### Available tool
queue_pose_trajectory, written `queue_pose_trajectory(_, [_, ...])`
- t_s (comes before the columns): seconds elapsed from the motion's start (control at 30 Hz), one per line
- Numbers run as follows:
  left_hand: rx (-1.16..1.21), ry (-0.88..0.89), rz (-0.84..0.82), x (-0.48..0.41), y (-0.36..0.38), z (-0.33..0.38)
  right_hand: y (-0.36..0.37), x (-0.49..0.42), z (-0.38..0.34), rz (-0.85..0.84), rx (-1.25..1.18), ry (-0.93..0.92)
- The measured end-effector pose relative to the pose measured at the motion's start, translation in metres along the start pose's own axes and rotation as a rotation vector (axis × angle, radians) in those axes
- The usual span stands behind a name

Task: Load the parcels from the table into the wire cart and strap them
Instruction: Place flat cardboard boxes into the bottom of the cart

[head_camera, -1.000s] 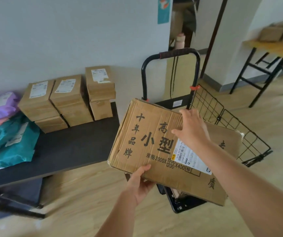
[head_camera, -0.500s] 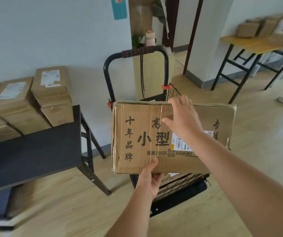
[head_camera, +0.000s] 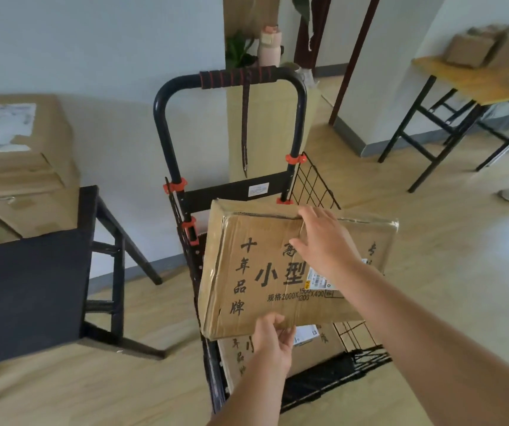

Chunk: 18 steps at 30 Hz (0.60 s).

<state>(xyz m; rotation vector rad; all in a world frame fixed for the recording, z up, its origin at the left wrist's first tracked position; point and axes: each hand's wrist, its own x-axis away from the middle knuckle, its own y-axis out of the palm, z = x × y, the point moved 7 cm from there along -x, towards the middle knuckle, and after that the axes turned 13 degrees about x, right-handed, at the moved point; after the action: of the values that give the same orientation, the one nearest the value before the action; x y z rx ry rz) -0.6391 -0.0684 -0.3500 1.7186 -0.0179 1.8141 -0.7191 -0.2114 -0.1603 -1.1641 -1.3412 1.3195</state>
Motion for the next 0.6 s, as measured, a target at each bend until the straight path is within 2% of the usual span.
queue_pose_trajectory(0.1, [-0.007,-0.04,0.039,-0.016,0.008,-0.008,0.017,-0.02,0.009,-0.029,0.002,-0.029])
queue_pose_trajectory(0.3, [0.005,-0.113,0.167,-0.038,-0.007,-0.025,0.067,-0.039,-0.017,-0.167,0.03,-0.221])
queue_pose_trajectory(0.6, [0.132,-0.182,0.365,-0.069,-0.03,-0.045,0.168,-0.063,-0.027,-0.374,0.046,-0.391])
